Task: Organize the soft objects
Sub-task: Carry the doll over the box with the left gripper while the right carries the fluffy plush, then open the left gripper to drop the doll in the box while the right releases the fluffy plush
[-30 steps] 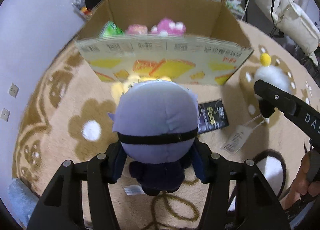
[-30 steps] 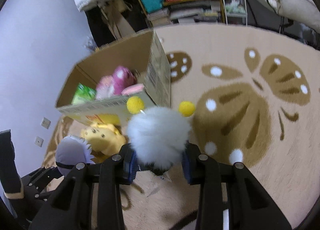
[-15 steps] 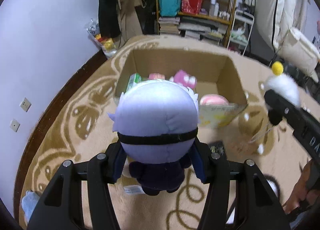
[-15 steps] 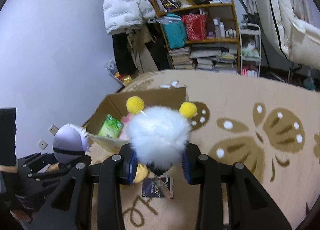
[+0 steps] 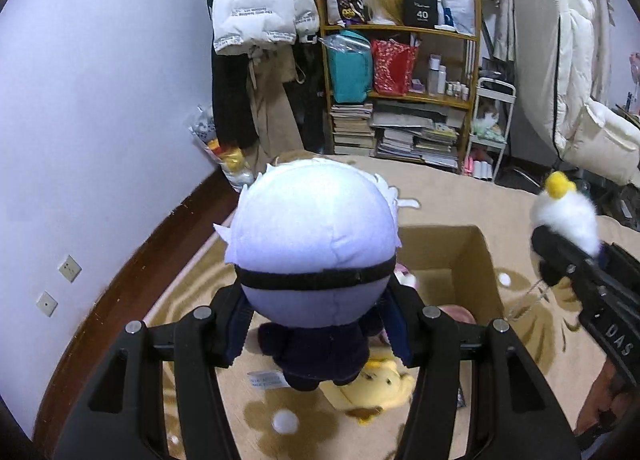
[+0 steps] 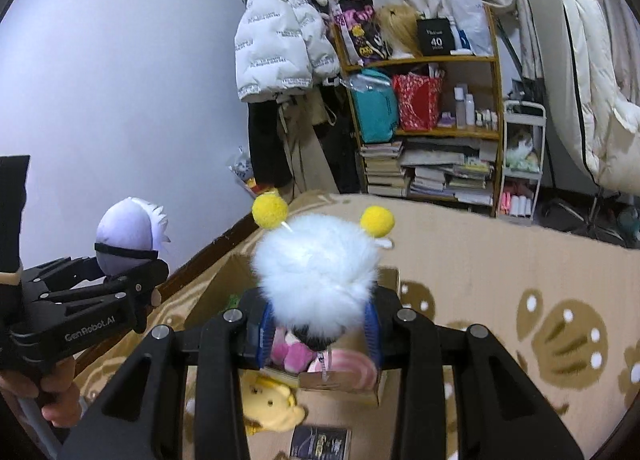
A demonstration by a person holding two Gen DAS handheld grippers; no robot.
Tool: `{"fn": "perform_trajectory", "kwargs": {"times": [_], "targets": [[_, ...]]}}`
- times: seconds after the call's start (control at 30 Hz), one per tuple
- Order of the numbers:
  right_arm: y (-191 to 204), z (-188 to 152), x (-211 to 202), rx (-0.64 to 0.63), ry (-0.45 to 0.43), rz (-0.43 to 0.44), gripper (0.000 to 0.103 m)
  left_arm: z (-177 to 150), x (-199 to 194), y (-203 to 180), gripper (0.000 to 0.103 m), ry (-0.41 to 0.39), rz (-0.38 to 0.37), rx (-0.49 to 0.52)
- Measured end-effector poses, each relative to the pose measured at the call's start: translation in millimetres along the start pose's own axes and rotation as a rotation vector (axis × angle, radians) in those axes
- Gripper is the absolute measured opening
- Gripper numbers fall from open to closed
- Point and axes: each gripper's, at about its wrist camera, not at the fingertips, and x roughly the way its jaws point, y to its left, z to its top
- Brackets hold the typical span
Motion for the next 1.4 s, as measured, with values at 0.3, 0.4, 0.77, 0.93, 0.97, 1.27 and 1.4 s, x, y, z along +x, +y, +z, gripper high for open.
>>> {"fn": "perform_trajectory", "kwargs": {"times": [0.3,0.4,0.77,0.93,0.97,1.27,1.4], "targets": [[-3,3,46,-0.034,0.034,-0.026,0.039,9,35,16,0.056,-0.003,0.02,-0.002],[-3,-3,61,-0.043,0.062,-0.03,0.039,5,49,15,0.056,0.007,0.006,-0.002],[-13,-33,96,-0.031,0.159,-0.019,0.04,-13,94,-1,0.057,0.057,-0.012,0.034],[-15,-45,104,-0.032,0.196,-0.011,0.04,-21,108,-2,0.059,0.085,-0.006,0.029],[-16,-46,105,-0.033,0.199,-0.012,0.04,-22,110,-2,0.059,0.089,-0.005,0.027],[-20,-48,103,-0.016,0.223,-0.02,0.04,-27,117,0,0.072,0.103,0.013,0.021],[-21,-46,99,-0.005,0.228,-0.02,0.041,-27,113,1,0.083,0.088,0.024,0.021]]}}
